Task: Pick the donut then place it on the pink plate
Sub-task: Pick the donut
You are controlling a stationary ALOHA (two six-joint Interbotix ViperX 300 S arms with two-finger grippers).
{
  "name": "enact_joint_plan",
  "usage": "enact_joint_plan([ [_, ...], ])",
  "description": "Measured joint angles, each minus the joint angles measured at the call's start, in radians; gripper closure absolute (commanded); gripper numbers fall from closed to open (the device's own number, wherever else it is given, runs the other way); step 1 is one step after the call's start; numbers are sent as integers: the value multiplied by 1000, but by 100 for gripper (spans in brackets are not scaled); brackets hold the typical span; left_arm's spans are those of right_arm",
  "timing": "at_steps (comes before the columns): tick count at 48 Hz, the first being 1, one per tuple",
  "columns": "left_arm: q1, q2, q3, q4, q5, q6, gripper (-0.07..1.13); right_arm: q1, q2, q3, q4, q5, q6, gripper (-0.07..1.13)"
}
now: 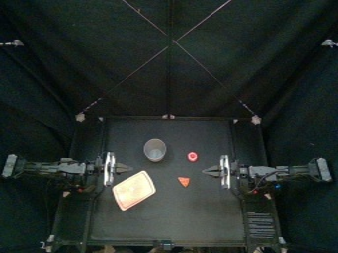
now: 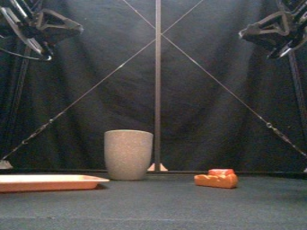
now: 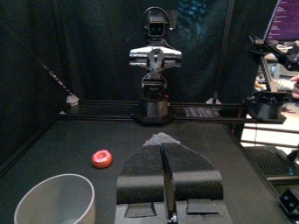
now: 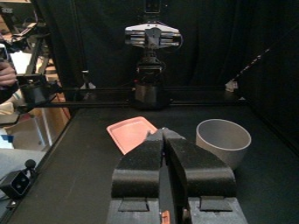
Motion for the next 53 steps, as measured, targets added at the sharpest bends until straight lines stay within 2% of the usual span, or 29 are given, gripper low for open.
enact_joint_plan([
  [7, 51, 14, 8, -25, 6, 2, 102, -66, 41, 0, -3, 2, -8, 97],
  [20, 83, 15, 11, -28, 8, 6, 102, -325, 241, 0, -3, 25, 3, 95],
  [26, 83, 15, 17, -26, 8, 5, 102, -397, 299, 2, -3, 29, 3, 78],
  [30, 83, 15, 21, -28, 8, 6, 102, -416, 330, 2, -2, 28, 5, 59],
  [36, 83, 15, 20, -26, 8, 6, 102, -420, 357, 0, 3, 29, 9, 23],
  [41, 81, 15, 21, -18, 8, 6, 102, -422, 370, 0, 11, 29, 8, 2],
  [44, 83, 15, 21, -15, 8, 6, 102, -423, 376, 2, 18, 28, 9, -2],
  [53, 81, 15, 25, -14, 8, 5, 102, -434, 394, 2, 29, 28, 9, -1],
])
